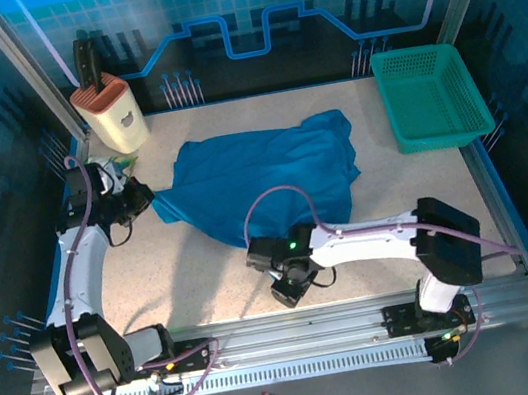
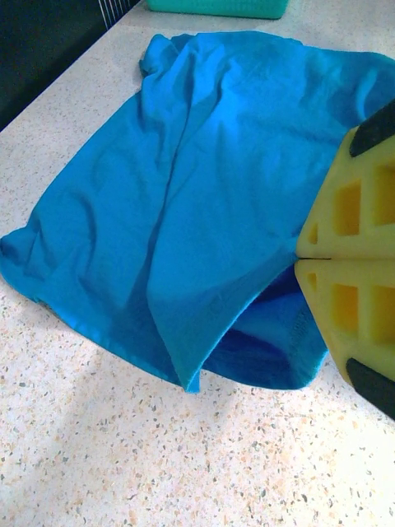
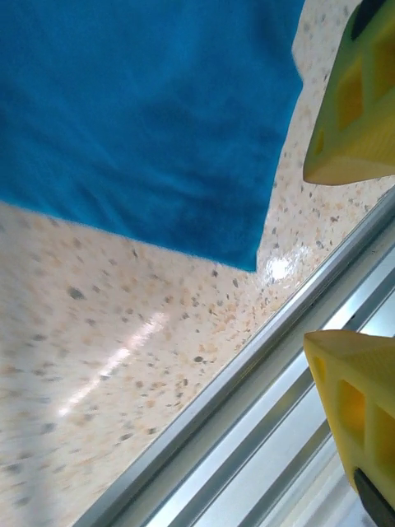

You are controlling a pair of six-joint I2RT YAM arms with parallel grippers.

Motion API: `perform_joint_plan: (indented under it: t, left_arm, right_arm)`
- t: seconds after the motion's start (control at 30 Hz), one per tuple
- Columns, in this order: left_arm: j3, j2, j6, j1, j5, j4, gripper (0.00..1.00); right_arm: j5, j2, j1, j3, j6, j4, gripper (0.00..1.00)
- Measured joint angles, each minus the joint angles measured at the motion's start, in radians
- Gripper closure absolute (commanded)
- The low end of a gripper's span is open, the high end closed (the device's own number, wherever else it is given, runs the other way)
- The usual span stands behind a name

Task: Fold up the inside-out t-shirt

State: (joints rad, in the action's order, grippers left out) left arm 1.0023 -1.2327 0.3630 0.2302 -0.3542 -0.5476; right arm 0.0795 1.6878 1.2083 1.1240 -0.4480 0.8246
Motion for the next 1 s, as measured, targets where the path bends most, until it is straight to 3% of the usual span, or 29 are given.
perform_joint_plan:
  t: [0.23,0.63,0.9,1.0]
  left_arm:
    - [0.000,-0.004,-0.004,0.002,0.000,0.003,1.00]
    - [0.000,-0.010,-0.004,0.006,0.000,0.004,1.00]
    - [0.000,-0.011,-0.004,0.006,0.000,0.007,1.00]
    - [0.000,-0.011,-0.004,0.006,0.000,0.007,1.00]
  right_arm:
    - [0.024,0.137,0.054,0.037,0.027,0.011,0.47]
    - [0.079,0.154,0.053,0.077,0.053,0.024,0.52]
    - [0.069,0.185,0.027,0.075,0.069,0.019,0.66]
    - [0.060,0.185,0.028,0.075,0.066,0.016,0.78]
